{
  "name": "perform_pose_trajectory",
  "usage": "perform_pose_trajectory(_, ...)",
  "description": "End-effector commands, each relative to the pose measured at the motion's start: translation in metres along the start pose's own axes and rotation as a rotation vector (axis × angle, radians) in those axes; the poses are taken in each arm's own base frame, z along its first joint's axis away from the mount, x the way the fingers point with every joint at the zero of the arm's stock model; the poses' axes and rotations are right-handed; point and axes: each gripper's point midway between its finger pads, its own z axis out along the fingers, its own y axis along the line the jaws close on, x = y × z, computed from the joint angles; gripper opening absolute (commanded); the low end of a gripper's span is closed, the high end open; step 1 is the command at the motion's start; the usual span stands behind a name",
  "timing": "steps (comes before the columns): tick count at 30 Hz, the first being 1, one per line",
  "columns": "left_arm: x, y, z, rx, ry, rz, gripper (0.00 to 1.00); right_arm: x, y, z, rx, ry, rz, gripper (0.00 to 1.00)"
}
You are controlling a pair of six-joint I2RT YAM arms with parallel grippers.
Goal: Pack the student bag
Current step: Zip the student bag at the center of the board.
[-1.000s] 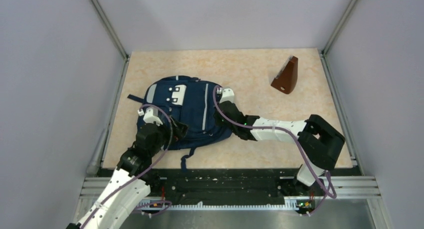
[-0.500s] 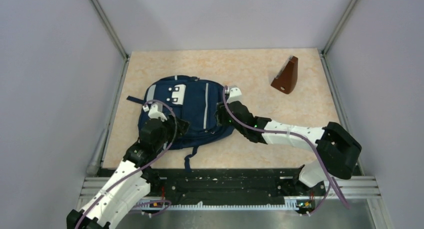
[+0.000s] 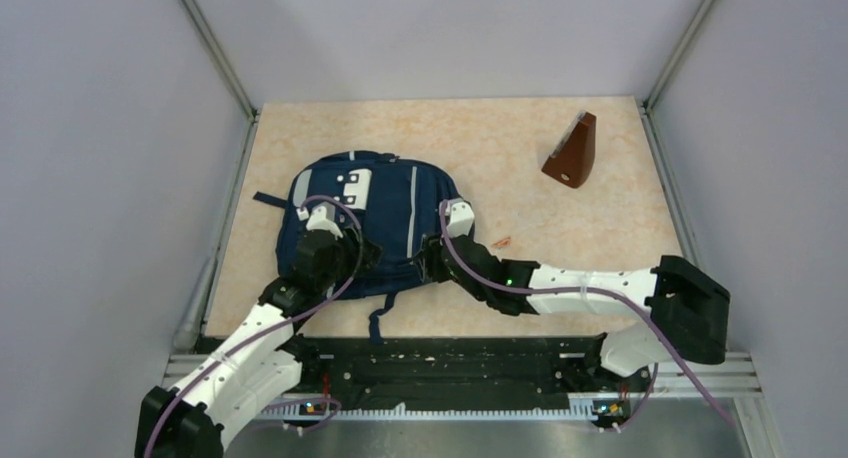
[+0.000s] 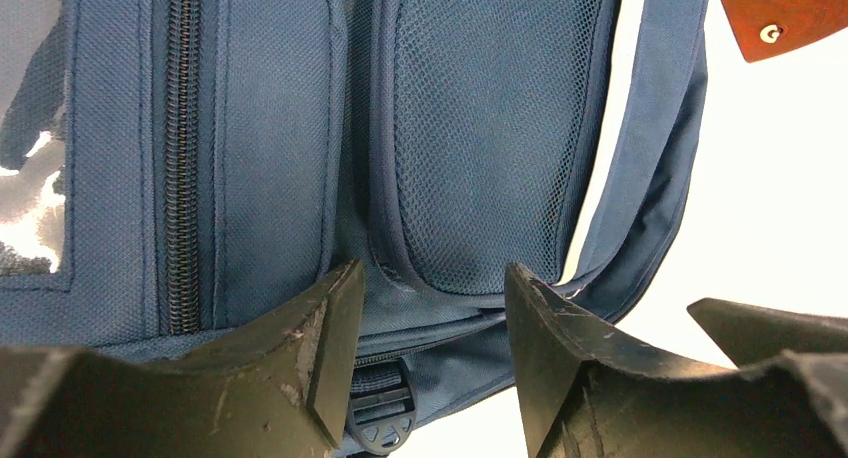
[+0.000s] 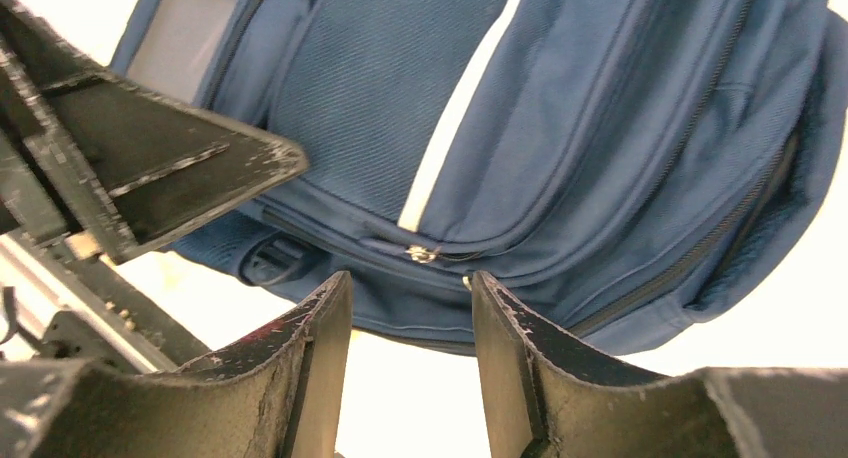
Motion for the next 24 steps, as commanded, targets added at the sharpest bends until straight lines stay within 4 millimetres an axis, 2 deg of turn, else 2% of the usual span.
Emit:
perform_pose_trajectory(1,-0.026,-0.019,0.001,0.056,-0.087,-0.006,0.57,-0.007,0.027,0.002,-0.047,-0.040,0.056,0.45)
perform_pose_trajectory(5,-0.029,-0.020,0.002,0.066,-0.112,-0.011,0.52,0.006,0.038,0.014,-0.033,-0.006,0.065,0.45)
perform_pose_trajectory(11,-0.030,-0.019,0.007,0.063,-0.120,-0.014,0.43,0.029,0.037,0.034,0.044,0.047,0.068,0.46)
perform_pose_trajectory(14,-0.032,-0.022,0.009,0.078,-0.130,-0.017,0.34,0.037,0.033,0.043,0.093,0.066,0.070,0.48)
perform_pose_trajectory(17,-0.032,-0.024,0.009,0.087,-0.130,-0.017,0.25,0.035,0.030,0.050,0.148,0.057,0.086,0.50)
perform_pose_trajectory(24,-0.029,-0.026,0.011,0.107,-0.122,-0.017,0.00,0.044,0.006,0.056,0.309,0.057,0.081,0.56)
